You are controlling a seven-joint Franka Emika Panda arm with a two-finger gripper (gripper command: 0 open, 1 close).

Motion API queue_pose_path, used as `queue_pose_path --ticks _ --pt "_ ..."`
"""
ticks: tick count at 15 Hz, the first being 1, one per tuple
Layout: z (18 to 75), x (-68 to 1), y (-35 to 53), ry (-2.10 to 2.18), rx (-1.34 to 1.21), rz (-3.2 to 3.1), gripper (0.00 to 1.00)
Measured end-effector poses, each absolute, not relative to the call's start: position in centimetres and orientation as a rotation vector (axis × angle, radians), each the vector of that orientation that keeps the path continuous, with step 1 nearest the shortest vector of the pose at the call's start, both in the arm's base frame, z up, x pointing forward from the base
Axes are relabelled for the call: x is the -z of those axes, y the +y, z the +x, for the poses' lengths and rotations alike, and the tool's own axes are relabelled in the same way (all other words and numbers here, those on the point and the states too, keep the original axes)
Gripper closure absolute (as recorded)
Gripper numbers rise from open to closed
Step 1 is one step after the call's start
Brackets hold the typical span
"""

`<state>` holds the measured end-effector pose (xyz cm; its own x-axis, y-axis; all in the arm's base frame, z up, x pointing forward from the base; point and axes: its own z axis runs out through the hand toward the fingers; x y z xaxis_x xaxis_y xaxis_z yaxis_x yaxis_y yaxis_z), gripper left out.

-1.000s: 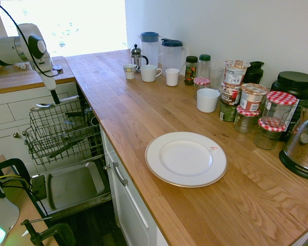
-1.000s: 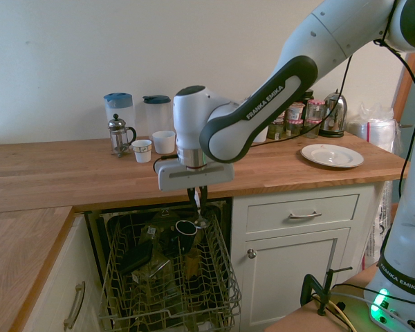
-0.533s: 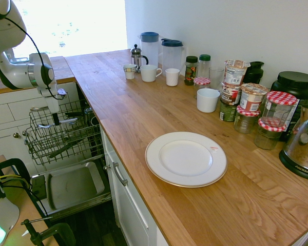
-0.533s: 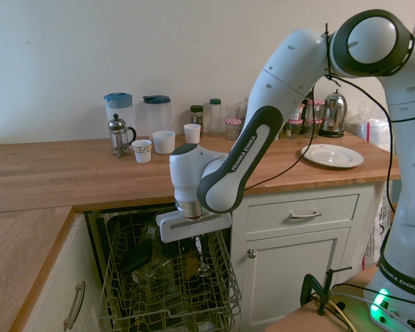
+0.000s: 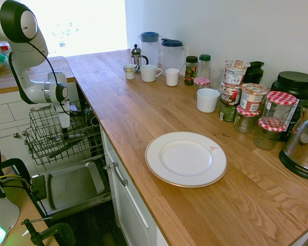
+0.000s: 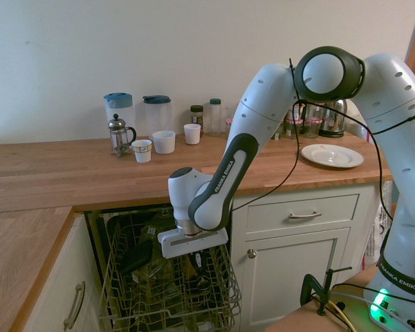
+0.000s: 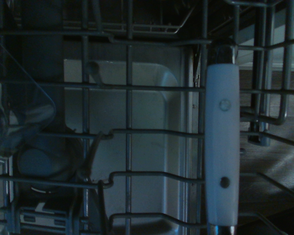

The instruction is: Put the spoon in the dishwasher

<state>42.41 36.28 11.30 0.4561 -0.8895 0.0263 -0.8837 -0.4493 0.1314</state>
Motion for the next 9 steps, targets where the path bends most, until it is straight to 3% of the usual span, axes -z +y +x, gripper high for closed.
queue_pose_path --ticks 9 --pt "42.38 -11.45 36.77 -1.57 0.07 2.577 0.0"
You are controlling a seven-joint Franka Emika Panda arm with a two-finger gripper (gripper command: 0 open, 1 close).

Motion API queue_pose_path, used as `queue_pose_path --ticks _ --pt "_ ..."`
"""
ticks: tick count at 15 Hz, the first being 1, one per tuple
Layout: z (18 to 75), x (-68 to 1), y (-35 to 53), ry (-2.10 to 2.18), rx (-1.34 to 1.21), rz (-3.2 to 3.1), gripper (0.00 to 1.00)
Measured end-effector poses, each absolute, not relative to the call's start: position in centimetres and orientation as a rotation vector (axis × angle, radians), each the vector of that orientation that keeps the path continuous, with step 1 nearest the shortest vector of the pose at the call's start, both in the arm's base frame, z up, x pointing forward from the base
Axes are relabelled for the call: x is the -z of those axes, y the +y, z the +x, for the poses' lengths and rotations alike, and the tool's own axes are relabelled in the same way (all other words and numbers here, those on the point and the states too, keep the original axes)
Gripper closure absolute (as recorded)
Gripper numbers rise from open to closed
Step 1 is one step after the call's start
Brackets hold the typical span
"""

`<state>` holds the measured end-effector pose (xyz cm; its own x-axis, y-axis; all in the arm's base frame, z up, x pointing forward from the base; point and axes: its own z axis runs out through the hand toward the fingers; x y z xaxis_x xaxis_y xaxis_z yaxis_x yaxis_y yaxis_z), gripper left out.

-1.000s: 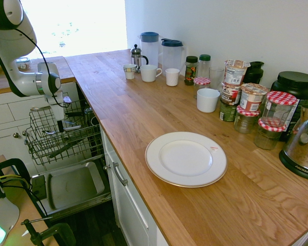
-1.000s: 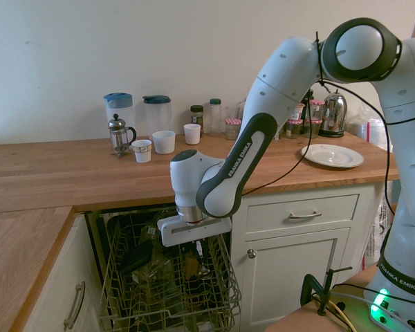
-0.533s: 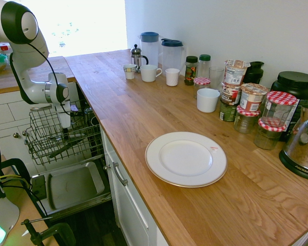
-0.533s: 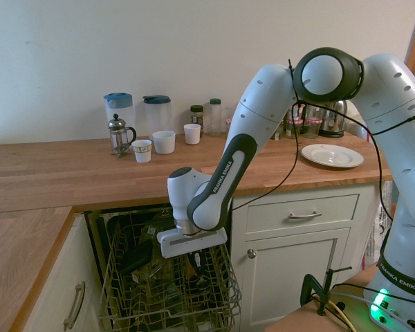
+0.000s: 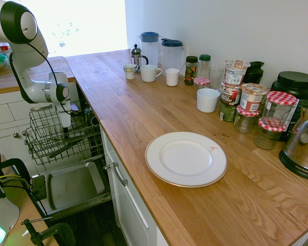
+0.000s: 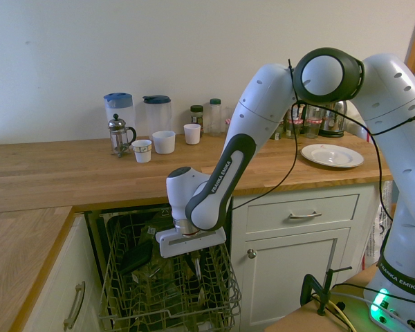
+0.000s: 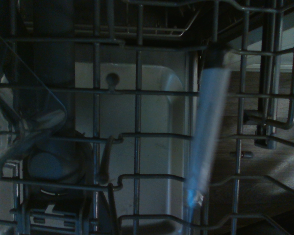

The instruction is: Put the spoon in the dishwasher

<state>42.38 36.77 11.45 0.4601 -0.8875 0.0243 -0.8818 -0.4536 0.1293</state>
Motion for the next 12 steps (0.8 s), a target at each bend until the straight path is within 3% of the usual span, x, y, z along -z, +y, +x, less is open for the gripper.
queue_pose_path --ticks 5,12 --pt "42.4 -14.0 36.1 -1.589 0.028 2.589 0.0" --pt "39.0 -25.2 33.6 -1.614 -0.123 2.601 0.0"
